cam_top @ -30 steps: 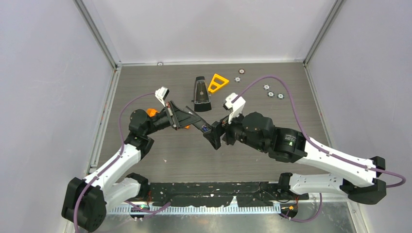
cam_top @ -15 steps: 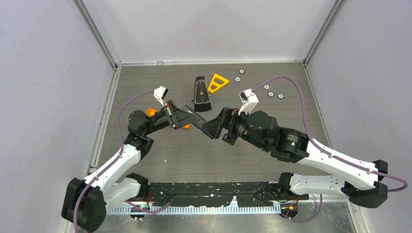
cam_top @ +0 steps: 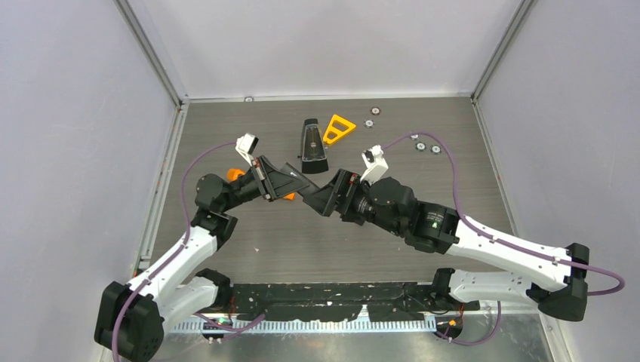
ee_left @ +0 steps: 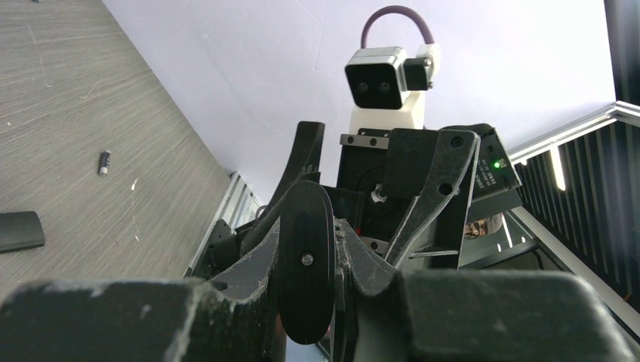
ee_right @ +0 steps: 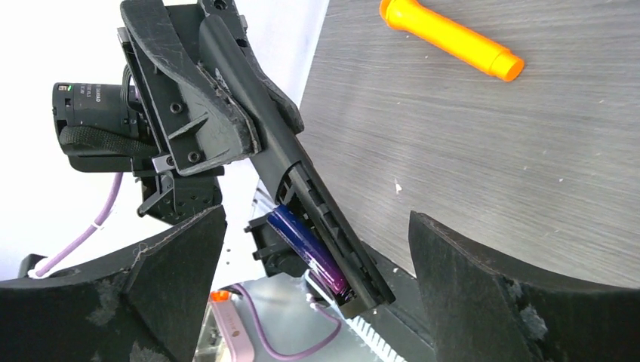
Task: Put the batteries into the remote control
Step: Load the battery into the remote control, then pick up the battery from the center of the board, then load the battery into the remote control.
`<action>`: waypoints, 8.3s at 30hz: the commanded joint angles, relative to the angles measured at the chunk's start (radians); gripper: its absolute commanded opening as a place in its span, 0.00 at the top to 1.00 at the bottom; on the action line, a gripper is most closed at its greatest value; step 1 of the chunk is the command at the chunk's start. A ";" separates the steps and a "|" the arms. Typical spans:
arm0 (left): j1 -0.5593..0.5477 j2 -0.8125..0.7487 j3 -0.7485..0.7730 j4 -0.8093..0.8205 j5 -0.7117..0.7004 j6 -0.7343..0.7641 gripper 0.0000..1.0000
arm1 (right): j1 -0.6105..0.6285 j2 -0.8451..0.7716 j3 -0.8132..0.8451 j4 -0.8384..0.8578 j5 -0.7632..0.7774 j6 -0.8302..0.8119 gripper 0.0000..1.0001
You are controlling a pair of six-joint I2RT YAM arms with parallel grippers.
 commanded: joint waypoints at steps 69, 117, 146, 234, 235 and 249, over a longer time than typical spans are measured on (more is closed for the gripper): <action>0.002 -0.115 -0.096 0.070 -0.151 -0.270 1.00 | -0.078 -0.034 -0.297 0.568 -0.217 0.291 0.78; 0.036 -0.116 -0.130 -0.052 -0.119 -0.110 1.00 | -0.217 -0.336 -0.319 -0.026 0.020 0.218 0.18; 0.073 -0.144 -0.039 -0.510 -0.090 0.318 1.00 | -0.755 0.197 -0.211 -0.444 0.197 -0.073 0.46; 0.069 0.140 -0.163 -0.039 0.157 0.079 1.00 | 0.096 0.354 0.397 -0.608 -0.052 -0.724 0.90; 0.070 0.141 -0.164 -0.039 0.156 0.079 1.00 | 0.097 0.357 0.401 -0.608 -0.053 -0.726 0.90; 0.070 0.145 -0.173 -0.015 0.152 0.060 1.00 | 0.102 0.403 0.406 -0.606 -0.029 -0.726 0.88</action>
